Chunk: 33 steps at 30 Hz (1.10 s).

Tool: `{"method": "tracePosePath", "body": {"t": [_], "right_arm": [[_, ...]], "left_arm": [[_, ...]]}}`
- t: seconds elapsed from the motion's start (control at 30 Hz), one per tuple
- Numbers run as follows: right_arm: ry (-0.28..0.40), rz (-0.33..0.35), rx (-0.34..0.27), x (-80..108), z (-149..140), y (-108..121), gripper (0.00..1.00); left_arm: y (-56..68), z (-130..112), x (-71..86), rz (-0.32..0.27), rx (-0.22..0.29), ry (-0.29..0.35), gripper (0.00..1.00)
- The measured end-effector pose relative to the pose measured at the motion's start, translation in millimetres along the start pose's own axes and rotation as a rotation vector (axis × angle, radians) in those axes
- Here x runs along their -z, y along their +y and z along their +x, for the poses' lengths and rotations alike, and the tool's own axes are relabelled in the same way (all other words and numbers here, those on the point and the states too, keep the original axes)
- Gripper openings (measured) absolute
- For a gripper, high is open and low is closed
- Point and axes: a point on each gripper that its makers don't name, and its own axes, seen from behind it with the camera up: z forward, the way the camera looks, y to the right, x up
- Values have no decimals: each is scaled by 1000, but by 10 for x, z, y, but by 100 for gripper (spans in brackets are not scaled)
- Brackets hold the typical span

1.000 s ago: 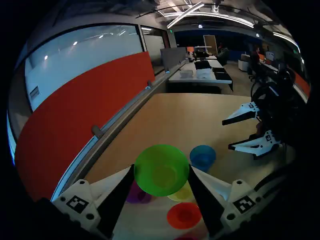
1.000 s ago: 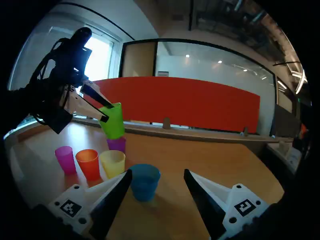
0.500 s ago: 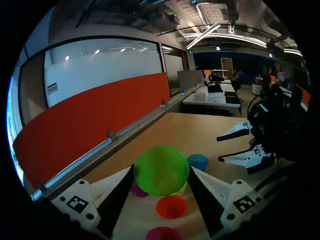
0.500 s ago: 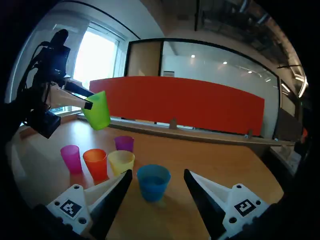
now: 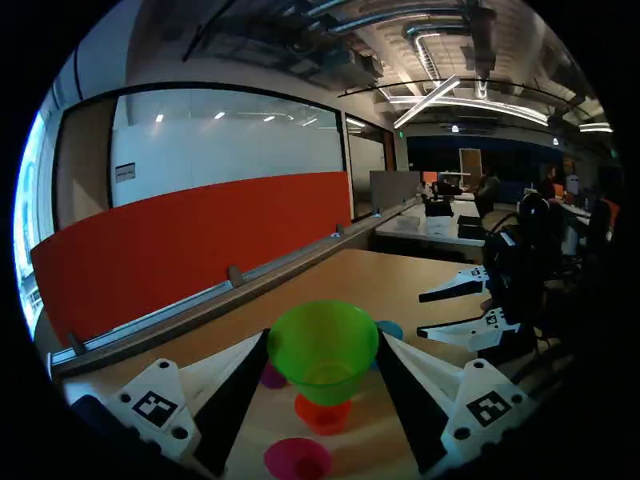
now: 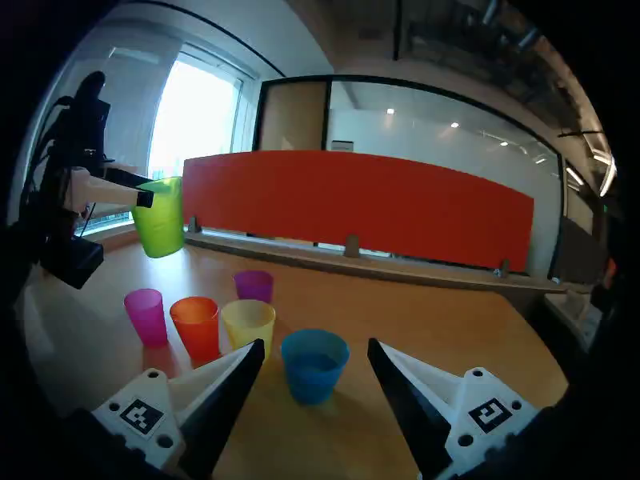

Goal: Pour water

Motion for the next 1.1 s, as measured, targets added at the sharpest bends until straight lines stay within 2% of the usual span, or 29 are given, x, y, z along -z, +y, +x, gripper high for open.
{"method": "tracePosePath", "body": {"t": [0.3,0.57,0.87,1.1], "right_arm": [[2,11,0,-22,21,-48,100],[3,12,7,-22,45,-50,100],[3,23,8,-47,42,-91,100],[-6,27,15,-73,10,-80,100]], "left_arm": [[183,192,148,-3,75,102,90],[296,216,311,-6,82,131,90],[351,379,468,16,107,212,90],[344,365,582,37,115,224,90]]}}
